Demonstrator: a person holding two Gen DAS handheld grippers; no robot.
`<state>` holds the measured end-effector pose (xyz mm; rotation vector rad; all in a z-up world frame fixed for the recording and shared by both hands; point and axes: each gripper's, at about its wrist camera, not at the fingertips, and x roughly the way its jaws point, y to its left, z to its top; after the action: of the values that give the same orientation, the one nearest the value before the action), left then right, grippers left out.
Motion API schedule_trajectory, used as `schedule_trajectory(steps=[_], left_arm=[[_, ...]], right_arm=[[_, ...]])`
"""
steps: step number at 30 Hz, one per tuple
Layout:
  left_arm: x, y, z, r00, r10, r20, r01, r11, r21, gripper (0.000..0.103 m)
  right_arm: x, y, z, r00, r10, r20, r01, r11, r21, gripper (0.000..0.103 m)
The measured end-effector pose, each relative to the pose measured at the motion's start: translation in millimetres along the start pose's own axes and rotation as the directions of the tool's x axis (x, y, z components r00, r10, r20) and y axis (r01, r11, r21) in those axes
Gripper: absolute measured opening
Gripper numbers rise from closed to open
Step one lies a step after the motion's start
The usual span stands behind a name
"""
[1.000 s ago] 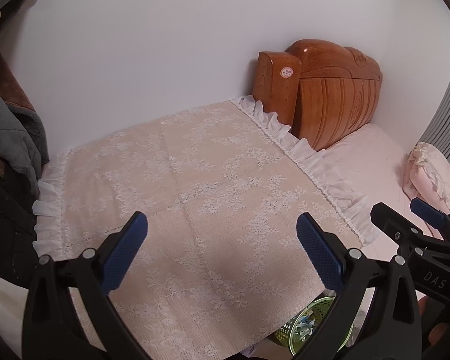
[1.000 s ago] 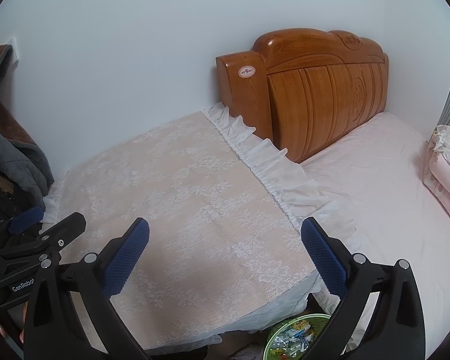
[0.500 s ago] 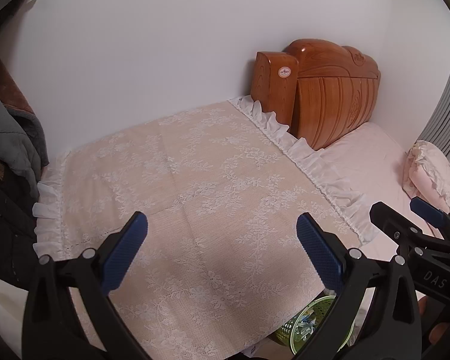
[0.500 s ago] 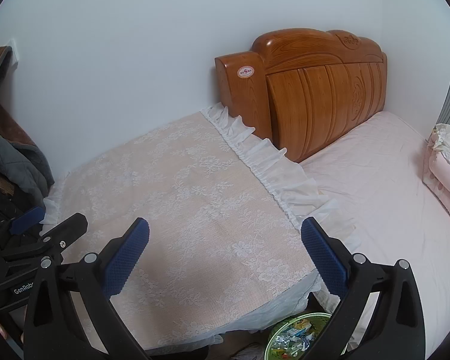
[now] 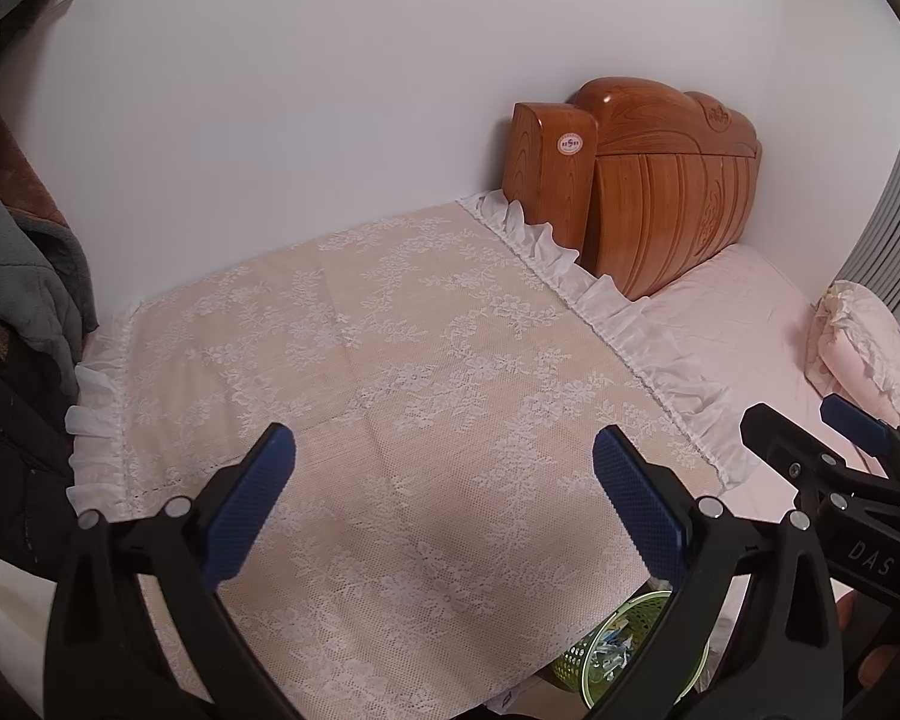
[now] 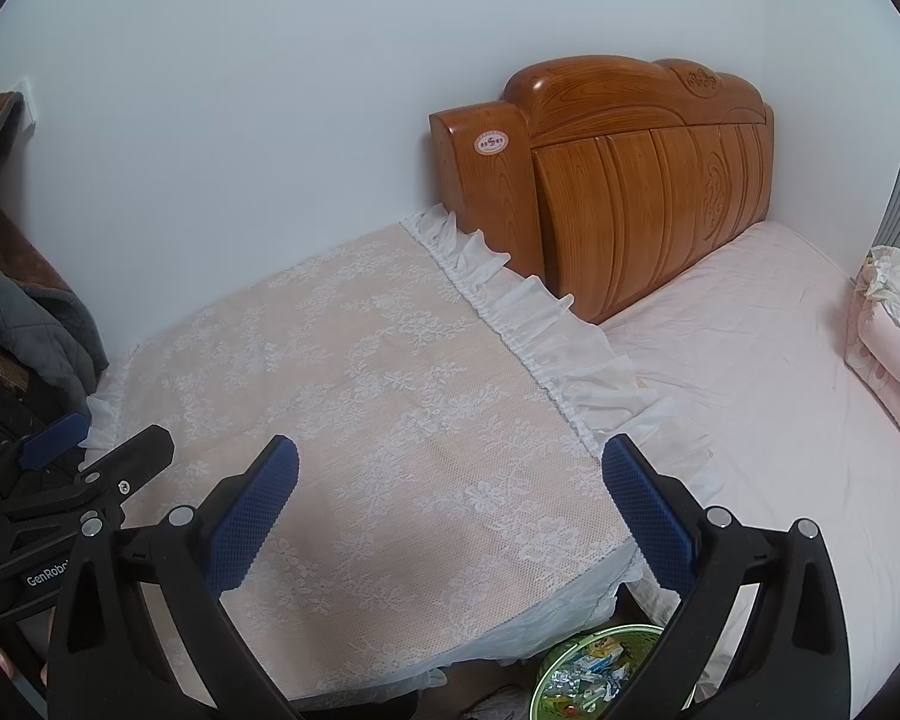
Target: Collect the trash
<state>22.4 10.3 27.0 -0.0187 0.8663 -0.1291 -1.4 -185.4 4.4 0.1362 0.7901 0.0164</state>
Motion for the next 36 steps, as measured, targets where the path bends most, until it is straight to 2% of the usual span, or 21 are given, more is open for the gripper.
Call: schedule_trajectory(steps=[36], left_arm=[[3.9,3.7,0.7,1.0,0.005,-0.004,-0.005,1.0,-0.001,0.095]], right_arm=[[5.5,-0.5,-0.2,1.0,-0.005,-0.009,0.005,1.0,0.02,0.101]])
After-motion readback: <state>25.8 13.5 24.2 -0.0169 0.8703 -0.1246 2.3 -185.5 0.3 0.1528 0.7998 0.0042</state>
